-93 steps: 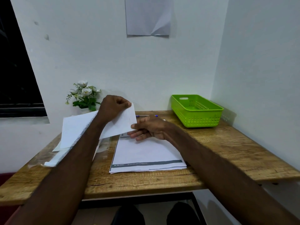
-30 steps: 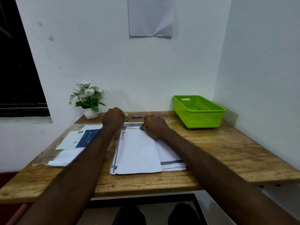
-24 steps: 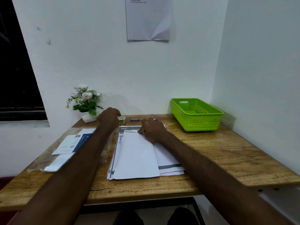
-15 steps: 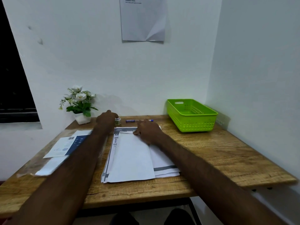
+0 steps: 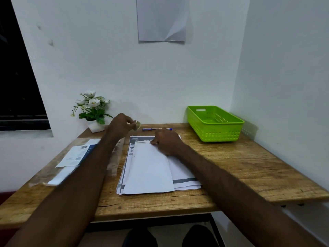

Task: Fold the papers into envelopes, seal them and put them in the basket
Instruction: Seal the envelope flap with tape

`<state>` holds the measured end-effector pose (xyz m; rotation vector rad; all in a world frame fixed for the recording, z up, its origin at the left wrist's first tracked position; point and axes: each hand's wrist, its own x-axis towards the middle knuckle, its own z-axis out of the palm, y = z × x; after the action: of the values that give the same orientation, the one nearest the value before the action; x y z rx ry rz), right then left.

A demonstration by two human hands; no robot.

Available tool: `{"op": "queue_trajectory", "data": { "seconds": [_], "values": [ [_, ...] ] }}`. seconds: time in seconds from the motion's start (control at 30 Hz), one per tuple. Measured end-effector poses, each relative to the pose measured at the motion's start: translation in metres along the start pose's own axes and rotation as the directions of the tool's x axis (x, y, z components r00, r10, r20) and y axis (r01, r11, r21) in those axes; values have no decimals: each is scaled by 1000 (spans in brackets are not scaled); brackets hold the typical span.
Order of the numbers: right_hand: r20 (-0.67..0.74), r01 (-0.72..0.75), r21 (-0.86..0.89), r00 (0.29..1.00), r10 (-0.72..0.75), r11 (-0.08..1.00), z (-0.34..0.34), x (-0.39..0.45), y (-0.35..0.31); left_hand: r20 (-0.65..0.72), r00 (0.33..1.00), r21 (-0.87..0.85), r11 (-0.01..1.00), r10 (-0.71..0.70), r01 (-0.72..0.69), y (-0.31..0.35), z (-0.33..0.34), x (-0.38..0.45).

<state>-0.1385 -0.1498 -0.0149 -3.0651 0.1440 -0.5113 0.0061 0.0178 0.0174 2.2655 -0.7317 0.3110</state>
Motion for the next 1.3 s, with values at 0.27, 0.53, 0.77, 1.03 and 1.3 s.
{"op": "queue_trajectory", "data": {
  "seconds": [0.27,0.53,0.77,1.03,1.3],
  "values": [
    [-42,88,-51,995,-90,995,1,-7,0,179,984,-448,890,-2,83,25,0,-27],
    [-493,15,326,855,157,945,-12,-4,1,279,958,-548,808,-69,218,20,4,-23],
    [-479,150,448,873,95,882,-15,-7,5,399,917,-647,708,1,281,24,-1,-23],
    [-441,137,486,891,106,863,-19,-12,4,349,929,-568,816,124,105,20,-3,-24],
    [-436,162,606,886,156,779,-20,-12,2,278,948,-575,817,158,32,21,-3,-24]
  ]
}}
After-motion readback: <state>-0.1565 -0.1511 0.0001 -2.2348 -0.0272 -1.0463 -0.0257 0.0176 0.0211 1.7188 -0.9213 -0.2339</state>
